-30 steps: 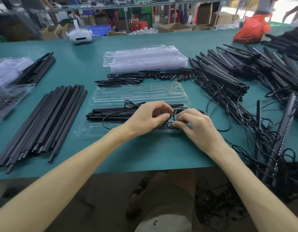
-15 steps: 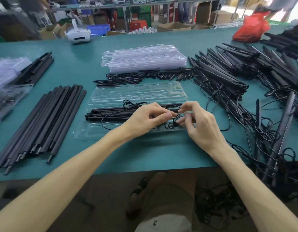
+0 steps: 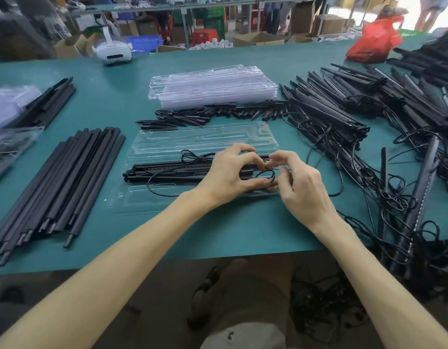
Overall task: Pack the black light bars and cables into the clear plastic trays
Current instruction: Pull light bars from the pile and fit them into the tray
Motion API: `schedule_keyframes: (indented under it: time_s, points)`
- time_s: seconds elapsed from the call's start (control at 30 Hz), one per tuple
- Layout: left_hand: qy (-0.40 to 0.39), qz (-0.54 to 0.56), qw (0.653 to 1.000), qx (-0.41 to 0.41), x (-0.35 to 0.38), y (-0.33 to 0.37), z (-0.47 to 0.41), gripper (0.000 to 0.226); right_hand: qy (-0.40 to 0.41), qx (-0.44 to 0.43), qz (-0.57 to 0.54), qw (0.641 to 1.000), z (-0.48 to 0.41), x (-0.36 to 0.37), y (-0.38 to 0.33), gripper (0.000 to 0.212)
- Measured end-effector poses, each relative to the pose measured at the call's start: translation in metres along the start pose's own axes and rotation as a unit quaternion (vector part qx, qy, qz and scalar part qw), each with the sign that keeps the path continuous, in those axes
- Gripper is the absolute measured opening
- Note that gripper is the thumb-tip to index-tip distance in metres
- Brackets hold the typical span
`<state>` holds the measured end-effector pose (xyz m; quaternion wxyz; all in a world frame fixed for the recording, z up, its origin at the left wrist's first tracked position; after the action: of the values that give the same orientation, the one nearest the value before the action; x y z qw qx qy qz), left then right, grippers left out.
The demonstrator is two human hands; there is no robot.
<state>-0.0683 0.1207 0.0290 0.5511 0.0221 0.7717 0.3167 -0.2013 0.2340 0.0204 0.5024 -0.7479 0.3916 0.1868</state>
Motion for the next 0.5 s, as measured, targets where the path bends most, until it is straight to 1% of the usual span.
schedule_keyframes:
  time_s: [0.07,0.1,0.23,0.33,0.5]
  points:
    - [-0.029,0.062,0.998,0.013,0.0014,0.0,-0.0003,0.032,0.015,-0.005,0.023,1.0,0.0004,0.0002,-0.0017,0.021]
    - [-0.036,0.075,0.996,0.014,0.0016,0.0006,0.0001,0.033,0.021,-0.01,0.033,0.999,0.0007,0.0003,-0.0028,0.02]
    - [-0.023,0.072,0.997,-0.001,0.0024,0.0009,0.002,0.033,0.048,-0.02,0.055,0.997,0.0021,-0.0015,-0.0041,0.016]
    - [-0.008,0.072,0.997,0.008,0.0021,0.0013,0.0041,0.031,0.074,-0.021,0.067,0.995,0.0026,-0.0041,-0.0036,0.017]
    - [0.017,0.044,0.998,0.03,0.0002,0.0039,0.0065,0.029,0.052,0.002,0.105,0.993,-0.0003,-0.0014,0.0006,0.025]
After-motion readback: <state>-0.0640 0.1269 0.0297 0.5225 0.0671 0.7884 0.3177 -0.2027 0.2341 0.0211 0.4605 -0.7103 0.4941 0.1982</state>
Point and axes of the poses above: each hand's wrist, its own z-axis away from the middle knuckle, its own x-axis out of the palm, y = z × x, the point moved 3 cm from there along -z, towards the middle knuckle, and after that the axes turned 13 degrees about -y, right-handed, at the moved point
